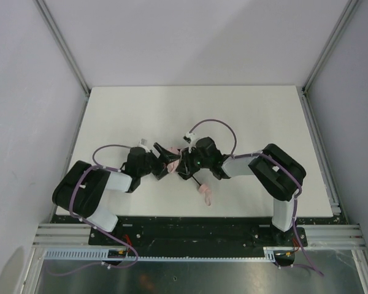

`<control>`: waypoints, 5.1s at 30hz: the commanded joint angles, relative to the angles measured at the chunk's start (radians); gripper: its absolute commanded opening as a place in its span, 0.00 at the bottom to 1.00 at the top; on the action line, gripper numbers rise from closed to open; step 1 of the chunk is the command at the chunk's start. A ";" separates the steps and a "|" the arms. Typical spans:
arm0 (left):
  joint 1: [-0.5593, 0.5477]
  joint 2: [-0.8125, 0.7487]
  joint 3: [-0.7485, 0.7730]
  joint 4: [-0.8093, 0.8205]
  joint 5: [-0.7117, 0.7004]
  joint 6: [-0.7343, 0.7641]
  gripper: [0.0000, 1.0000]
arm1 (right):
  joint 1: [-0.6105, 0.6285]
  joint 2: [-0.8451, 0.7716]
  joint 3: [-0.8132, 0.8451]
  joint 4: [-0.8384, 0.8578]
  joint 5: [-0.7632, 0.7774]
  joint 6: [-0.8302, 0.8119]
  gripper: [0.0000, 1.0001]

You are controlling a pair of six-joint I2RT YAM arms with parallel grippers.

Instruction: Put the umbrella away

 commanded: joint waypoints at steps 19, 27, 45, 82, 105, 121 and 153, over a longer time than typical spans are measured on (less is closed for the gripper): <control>-0.002 0.104 -0.017 -0.138 -0.040 0.076 0.57 | -0.107 0.091 -0.081 0.380 -0.567 0.394 0.00; -0.002 0.051 -0.035 -0.093 -0.036 0.091 0.02 | -0.051 -0.049 -0.021 -0.084 -0.336 0.170 0.17; 0.005 -0.345 -0.006 0.362 0.249 0.149 0.00 | -0.108 -0.927 -0.295 -0.577 0.204 0.629 0.95; 0.033 -0.416 0.008 0.864 0.206 -0.439 0.00 | 0.069 -0.942 -0.479 0.035 0.470 1.296 1.00; 0.024 -0.465 -0.053 0.895 0.244 -0.491 0.00 | 0.017 -0.800 -0.494 0.433 0.467 1.411 0.87; 0.020 -0.494 -0.167 0.894 0.212 -0.478 0.00 | -0.129 -0.727 -0.515 0.757 0.364 1.186 0.00; 0.012 0.011 -0.013 -0.208 -0.048 0.174 0.00 | -0.408 0.309 -0.116 1.114 -0.349 0.948 0.00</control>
